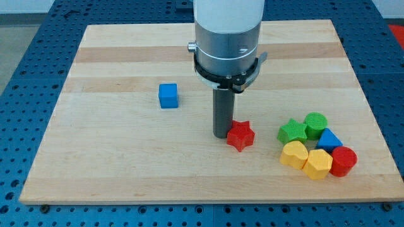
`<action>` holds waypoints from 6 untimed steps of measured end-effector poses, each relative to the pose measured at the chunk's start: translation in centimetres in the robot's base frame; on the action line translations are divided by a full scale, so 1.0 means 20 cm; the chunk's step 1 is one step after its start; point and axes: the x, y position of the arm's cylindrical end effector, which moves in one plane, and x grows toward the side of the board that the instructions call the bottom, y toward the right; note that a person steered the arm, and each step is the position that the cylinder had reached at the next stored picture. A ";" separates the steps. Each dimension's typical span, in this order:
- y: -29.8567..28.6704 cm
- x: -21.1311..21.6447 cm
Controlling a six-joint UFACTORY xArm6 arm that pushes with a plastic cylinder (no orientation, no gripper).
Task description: Slide the red star a bit down
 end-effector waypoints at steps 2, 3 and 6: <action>0.02 -0.13; 0.17 -0.09; 0.24 0.18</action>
